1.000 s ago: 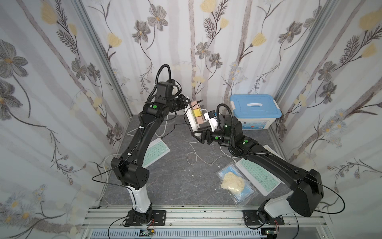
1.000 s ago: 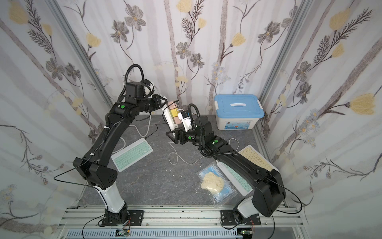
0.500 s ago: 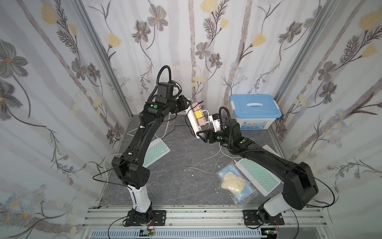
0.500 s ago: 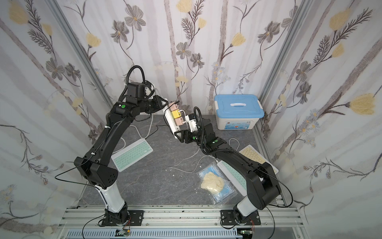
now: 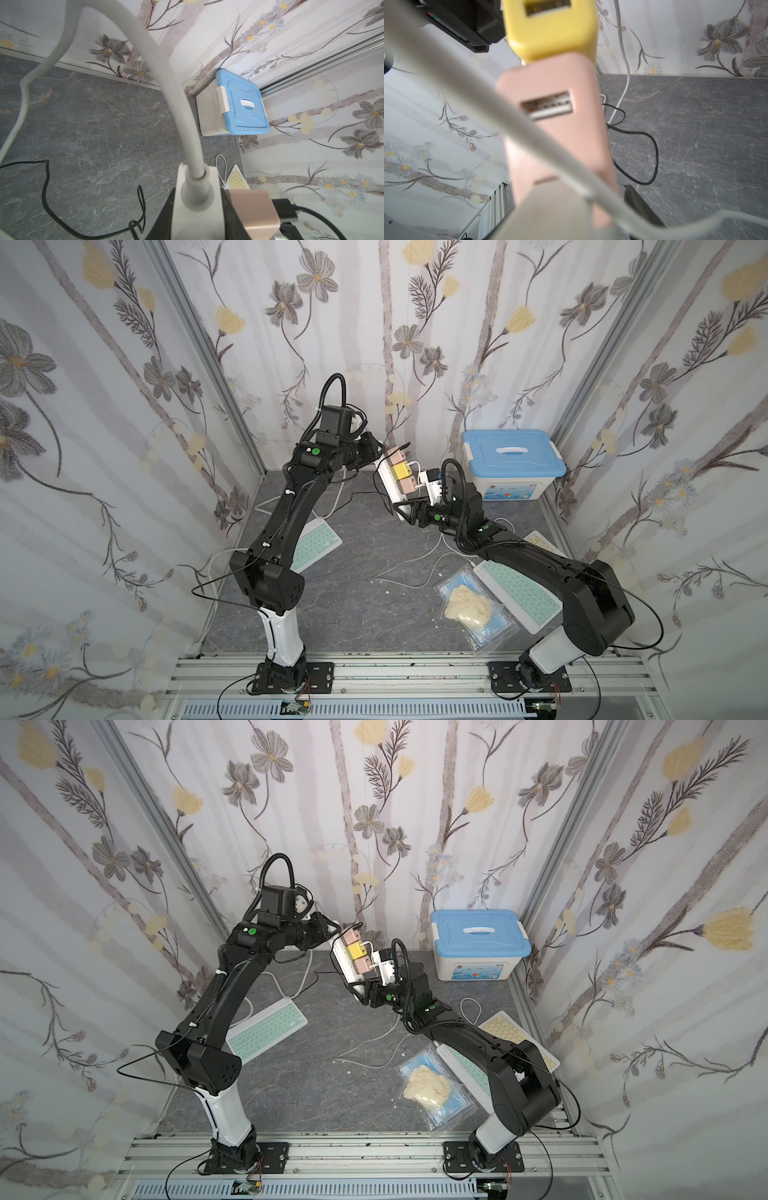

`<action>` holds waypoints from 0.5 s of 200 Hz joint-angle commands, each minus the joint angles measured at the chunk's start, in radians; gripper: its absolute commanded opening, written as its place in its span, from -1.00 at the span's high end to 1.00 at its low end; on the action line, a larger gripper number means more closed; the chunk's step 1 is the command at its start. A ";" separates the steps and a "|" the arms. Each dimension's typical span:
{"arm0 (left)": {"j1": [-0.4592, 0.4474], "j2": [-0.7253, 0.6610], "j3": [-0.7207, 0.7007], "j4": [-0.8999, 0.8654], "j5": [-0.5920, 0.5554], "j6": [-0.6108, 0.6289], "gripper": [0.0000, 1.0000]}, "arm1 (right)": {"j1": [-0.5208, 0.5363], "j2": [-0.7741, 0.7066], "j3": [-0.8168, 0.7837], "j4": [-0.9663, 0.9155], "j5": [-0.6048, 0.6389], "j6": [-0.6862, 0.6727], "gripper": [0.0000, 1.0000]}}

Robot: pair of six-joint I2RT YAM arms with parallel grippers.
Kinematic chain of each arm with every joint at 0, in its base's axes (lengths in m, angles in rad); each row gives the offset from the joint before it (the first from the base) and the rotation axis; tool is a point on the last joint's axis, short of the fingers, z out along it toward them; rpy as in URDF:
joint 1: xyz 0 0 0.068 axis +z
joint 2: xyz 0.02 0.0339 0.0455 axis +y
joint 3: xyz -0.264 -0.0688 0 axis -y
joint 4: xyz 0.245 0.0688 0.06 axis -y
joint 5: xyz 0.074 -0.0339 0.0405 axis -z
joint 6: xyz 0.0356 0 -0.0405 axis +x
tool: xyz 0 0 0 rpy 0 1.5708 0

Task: Unplug the wireless keyboard
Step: Pick up the socket from the center of the board.

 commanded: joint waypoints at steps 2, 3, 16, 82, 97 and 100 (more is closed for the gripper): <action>0.001 0.007 0.022 0.044 0.006 -0.046 1.00 | 0.001 0.004 -0.004 0.050 -0.001 0.011 -0.15; 0.000 0.007 0.022 0.043 0.006 -0.047 1.00 | 0.002 0.005 -0.004 0.050 -0.001 0.010 -0.14; 0.000 0.010 0.026 0.042 0.003 -0.052 1.00 | 0.001 0.010 -0.004 0.048 0.002 0.008 0.01; 0.017 -0.013 -0.010 0.057 0.025 -0.034 0.63 | -0.013 -0.006 -0.016 0.091 -0.062 0.065 1.00; 0.027 -0.047 -0.079 0.120 0.042 -0.049 0.47 | -0.027 -0.011 -0.025 0.143 -0.111 0.120 1.00; 0.028 -0.055 -0.093 0.135 0.046 -0.054 0.44 | -0.029 -0.010 -0.026 0.155 -0.122 0.130 1.00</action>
